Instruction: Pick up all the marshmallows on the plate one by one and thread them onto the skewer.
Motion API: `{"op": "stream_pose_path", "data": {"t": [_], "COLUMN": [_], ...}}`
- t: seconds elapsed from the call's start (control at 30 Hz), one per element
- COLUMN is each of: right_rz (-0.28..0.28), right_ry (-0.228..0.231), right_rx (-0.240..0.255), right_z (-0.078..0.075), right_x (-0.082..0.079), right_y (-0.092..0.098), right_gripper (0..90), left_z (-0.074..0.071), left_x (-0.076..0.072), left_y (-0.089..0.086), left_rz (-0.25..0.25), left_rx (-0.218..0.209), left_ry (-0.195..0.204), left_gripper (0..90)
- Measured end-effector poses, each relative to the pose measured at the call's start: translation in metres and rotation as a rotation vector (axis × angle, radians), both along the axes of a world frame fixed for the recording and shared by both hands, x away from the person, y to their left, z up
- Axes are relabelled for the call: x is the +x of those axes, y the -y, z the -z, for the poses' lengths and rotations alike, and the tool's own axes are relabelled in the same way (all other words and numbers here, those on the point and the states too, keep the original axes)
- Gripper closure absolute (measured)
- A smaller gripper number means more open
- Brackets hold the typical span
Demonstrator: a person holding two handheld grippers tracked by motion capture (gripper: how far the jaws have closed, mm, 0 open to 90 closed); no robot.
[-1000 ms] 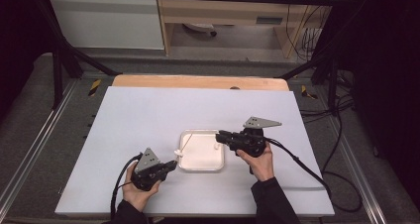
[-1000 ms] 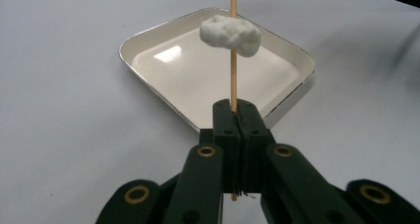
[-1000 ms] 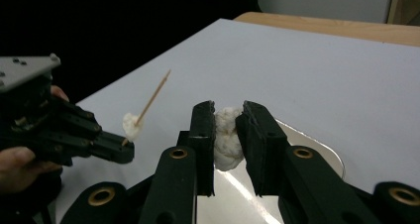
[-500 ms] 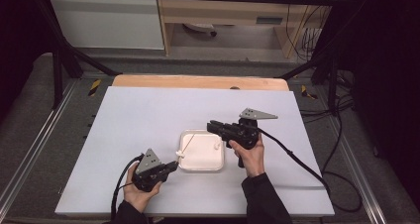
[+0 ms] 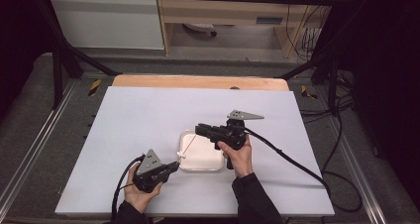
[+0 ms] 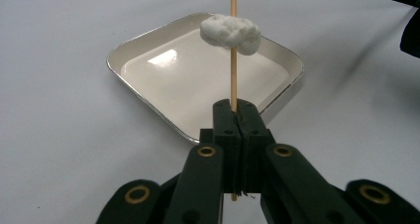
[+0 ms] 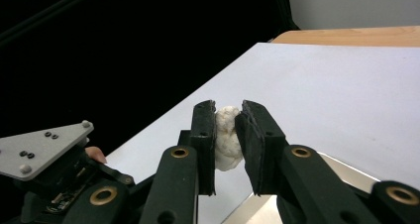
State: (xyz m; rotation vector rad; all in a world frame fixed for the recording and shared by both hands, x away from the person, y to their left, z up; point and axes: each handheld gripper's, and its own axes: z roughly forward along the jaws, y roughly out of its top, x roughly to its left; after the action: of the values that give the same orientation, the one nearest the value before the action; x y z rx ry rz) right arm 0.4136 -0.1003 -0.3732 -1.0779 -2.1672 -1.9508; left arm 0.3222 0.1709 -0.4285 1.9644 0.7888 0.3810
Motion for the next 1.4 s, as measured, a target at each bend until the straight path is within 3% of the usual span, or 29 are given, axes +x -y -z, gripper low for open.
{"op": "stream_pose_path", "data": {"t": [0.37,0.6,1.0,1.23,1.4], "right_rz": [-0.022,-0.008,0.000,0.009,0.007], "right_ry": [-0.016,-0.022,-0.008,0.012,0.016], "right_rx": [0.000,0.058,0.121,0.124,0.114], "right_z": [0.004,0.008,0.016,0.019,0.021], "right_x": [-0.002,-0.007,-0.014,-0.017,-0.019], "right_y": [-0.006,-0.011,-0.020,-0.022,-0.024], "right_gripper": [79.0,80.7,81.6,81.6,81.6], "left_z": [0.001,0.001,0.004,0.004,0.004], "left_x": [-0.001,-0.003,-0.004,-0.004,-0.004], "left_y": [0.000,-0.001,0.004,0.004,0.006], "left_rz": [-0.018,-0.028,-0.054,-0.059,-0.063], "left_rx": [-0.006,-0.050,-0.070,-0.086,-0.067], "left_ry": [0.004,-0.014,-0.022,-0.033,-0.032], "left_gripper": [88.7,88.9,89.1,89.1,89.2]}}
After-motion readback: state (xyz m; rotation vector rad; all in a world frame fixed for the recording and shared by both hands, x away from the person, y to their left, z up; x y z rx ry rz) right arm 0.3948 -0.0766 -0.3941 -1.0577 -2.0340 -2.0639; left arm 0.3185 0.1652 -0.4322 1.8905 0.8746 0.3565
